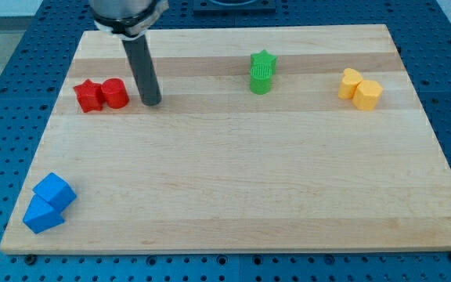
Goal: Move your arm below the green blocks
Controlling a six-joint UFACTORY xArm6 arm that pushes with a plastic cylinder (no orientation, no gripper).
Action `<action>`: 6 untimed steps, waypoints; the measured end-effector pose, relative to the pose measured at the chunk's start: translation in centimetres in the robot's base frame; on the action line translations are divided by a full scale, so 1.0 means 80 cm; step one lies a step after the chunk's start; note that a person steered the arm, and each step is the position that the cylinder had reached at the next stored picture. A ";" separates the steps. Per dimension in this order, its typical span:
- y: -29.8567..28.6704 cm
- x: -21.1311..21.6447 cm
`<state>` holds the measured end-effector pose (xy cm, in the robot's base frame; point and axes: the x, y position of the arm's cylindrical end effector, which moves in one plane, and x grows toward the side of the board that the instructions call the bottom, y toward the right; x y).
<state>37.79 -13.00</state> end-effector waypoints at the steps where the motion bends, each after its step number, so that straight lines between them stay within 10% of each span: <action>1: 0.031 0.000; 6: 0.201 0.006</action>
